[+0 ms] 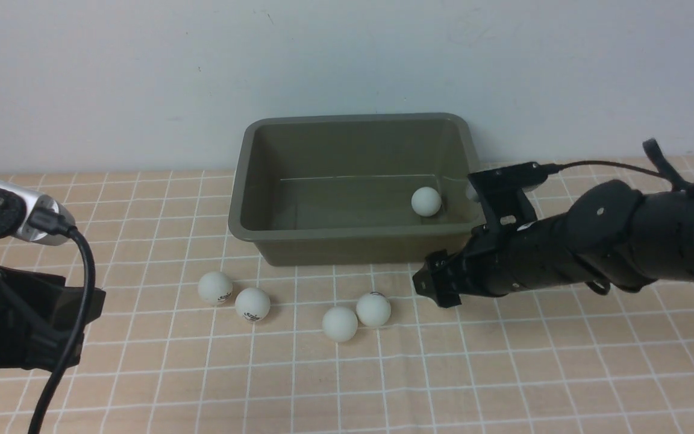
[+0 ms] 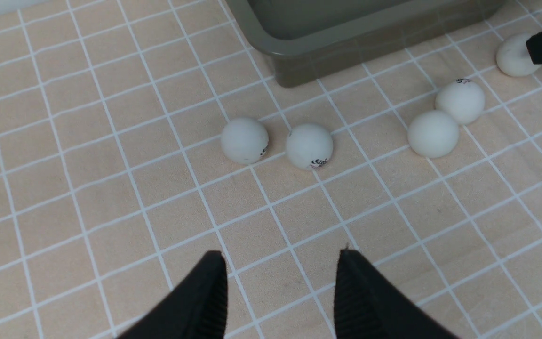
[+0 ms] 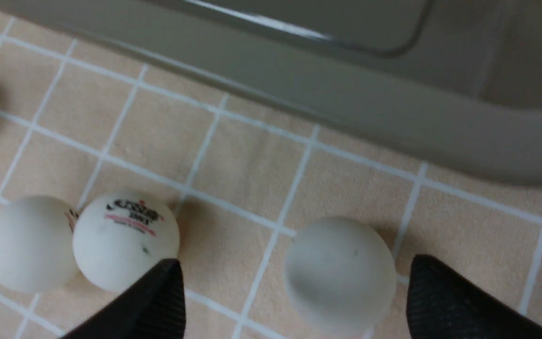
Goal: Put the table tennis balls into the box on the light coffee tablecloth.
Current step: 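Reach for and grasp a ping pong ball on the table, then release the ping pong ball into the bin and lift the gripper away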
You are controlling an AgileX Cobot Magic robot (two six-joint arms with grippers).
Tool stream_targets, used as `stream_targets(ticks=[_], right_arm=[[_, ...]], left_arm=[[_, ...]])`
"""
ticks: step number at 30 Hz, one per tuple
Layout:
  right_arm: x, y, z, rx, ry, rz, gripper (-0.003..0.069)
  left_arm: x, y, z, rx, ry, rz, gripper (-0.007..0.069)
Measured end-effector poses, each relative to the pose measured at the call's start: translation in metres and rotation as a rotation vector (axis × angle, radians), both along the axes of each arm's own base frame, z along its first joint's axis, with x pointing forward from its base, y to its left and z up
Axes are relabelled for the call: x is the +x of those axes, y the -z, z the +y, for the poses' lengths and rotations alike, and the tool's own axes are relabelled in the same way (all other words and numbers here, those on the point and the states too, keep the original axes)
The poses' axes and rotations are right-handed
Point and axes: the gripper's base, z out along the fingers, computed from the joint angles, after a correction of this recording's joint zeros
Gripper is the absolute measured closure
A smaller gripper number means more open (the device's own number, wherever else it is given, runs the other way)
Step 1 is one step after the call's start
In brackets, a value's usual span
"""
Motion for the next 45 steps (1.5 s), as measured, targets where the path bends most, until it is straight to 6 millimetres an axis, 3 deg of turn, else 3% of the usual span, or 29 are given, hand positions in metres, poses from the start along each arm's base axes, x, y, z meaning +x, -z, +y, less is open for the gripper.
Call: stream_targets(ticks=[10,13,16,20,24,25,28,34,36,40,45], right_arm=[[0.010,0.029,0.002,-0.024,0.038,0.043,0.0091],[0.011,0.033,0.001,-0.036,0.047,0.035,0.0162],[0.012,0.033,0.001,-0.040,0.049,0.027,0.0312],[0.012,0.025,-0.004,-0.046,0.022,0.022,0.0298],[0.009,-0.011,-0.031,-0.031,-0.032,0.016,0.0298],[0.009,-0.011,-0.031,-0.031,-0.032,0.016,0.0298],[-0.003,-0.045,-0.055,-0.017,-0.094,0.037,0.0298],[-0.014,-0.085,-0.063,0.018,-0.154,-0.055,0.0298],[-0.009,-0.091,-0.061,0.041,-0.152,-0.078,0.0298],[0.020,-0.100,-0.049,0.116,-0.148,-0.115,0.0298],[0.075,-0.088,-0.030,0.156,-0.209,-0.107,0.0298]], left_arm=[[0.000,0.000,0.000,0.000,0.000,0.000,0.0365],[0.000,0.000,0.000,0.000,0.000,0.000,0.0365],[0.000,0.000,0.000,0.000,0.000,0.000,0.0365],[0.000,0.000,0.000,0.000,0.000,0.000,0.0365],[0.000,0.000,0.000,0.000,0.000,0.000,0.0365],[0.000,0.000,0.000,0.000,0.000,0.000,0.0365],[0.000,0.000,0.000,0.000,0.000,0.000,0.0365],[0.000,0.000,0.000,0.000,0.000,0.000,0.0365],[0.000,0.000,0.000,0.000,0.000,0.000,0.0365],[0.000,0.000,0.000,0.000,0.000,0.000,0.0365],[0.000,0.000,0.000,0.000,0.000,0.000,0.0365]])
